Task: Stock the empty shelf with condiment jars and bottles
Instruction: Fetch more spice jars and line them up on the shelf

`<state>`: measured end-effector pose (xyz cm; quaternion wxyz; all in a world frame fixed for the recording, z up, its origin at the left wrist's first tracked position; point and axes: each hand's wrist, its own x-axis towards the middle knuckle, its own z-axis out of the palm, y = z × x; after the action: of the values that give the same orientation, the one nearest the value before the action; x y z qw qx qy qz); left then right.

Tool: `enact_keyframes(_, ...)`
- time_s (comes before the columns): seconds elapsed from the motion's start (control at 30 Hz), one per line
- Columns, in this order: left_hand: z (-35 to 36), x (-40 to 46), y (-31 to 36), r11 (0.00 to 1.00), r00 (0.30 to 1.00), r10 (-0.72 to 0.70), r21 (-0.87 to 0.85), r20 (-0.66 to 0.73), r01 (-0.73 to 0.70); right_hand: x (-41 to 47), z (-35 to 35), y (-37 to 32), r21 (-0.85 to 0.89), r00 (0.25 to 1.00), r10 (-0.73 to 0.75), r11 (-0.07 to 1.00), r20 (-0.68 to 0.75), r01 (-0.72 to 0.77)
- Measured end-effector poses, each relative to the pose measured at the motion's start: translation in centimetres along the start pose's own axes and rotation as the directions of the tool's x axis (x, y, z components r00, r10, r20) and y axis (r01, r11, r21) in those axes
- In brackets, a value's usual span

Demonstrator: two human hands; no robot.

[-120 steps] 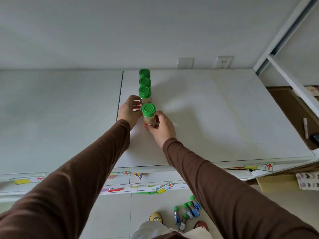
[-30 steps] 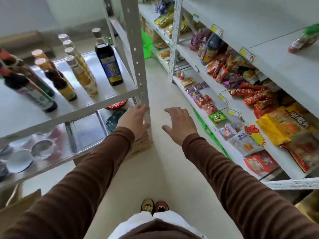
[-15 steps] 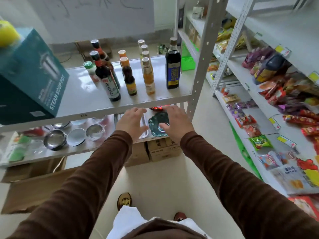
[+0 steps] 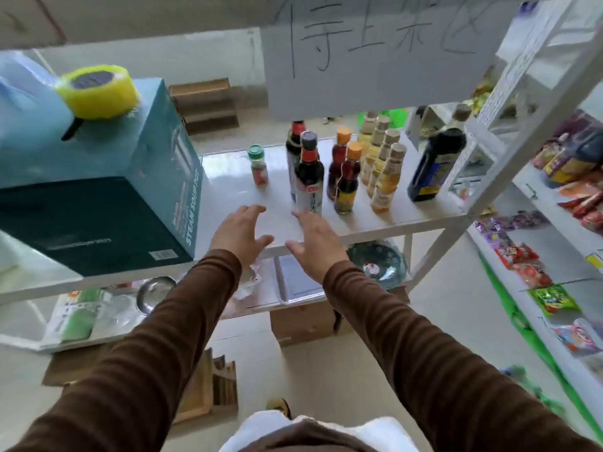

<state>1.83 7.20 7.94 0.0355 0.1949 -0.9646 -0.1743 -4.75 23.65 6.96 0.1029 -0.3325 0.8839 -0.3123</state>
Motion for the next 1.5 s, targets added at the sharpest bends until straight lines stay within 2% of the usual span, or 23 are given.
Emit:
enact_keyframes(0.33, -0.6, 7.6, -6.9, 0.999, 0.999, -0.03, -0.04, 0.031, 0.031, 11.6, 6.7, -3.6, 0.138, 0.978, 0.21, 0.969, -0.013, -0.207)
enact_keyframes(0.6, 0.3, 12.8, -9.3, 0.993, 0.992, -0.106, -0.035, 0.073, 0.109, 22.1, 10.1, -2.4, 0.322, 0.907, 0.421, 0.863, -0.031, -0.389)
enact_keyframes(0.73, 0.6, 14.8, -10.0, 0.993, 0.991, -0.115, -0.029, 0.074, 0.117, 25.8, 11.4, -1.6, 0.402, 0.874, 0.483, 0.81, -0.045, -0.427)
enact_keyframes(0.93, 1.3, 15.8, -10.8, 0.994, 0.987, -0.109, -0.001, 0.119, 0.11, 28.7, 13.4, -0.8, 0.467, 0.865, 0.495, 0.785, -0.077, -0.408)
enact_keyframes(1.03, 1.6, 15.4, -11.1, 0.995, 0.984, -0.103, 0.018, 0.142, 0.102, 29.2, 13.5, -0.4, 0.422, 0.865, 0.484, 0.817, -0.131, -0.393)
enact_keyframes(1.17, 1.8, 14.1, -11.5, 0.994, 0.981, -0.109, 0.046, 0.158, 0.103, 28.4, 13.6, -1.0, 0.377, 0.887, 0.441, 0.851, -0.134, -0.366)
enact_keyframes(1.37, 0.9, 10.4, -11.5, 0.99, 0.977, -0.112, 0.104, 0.184, 0.094, 21.7, 13.0, -3.4, 0.47, 0.939, 0.306, 0.859, -0.156, -0.202)
enact_keyframes(1.5, 0.1, 7.1, -10.5, 0.988, 0.98, -0.081, 0.145, 0.18, 0.055, 14.8, 11.1, -4.7, 0.514, 0.953, 0.26, 0.845, -0.157, -0.146)
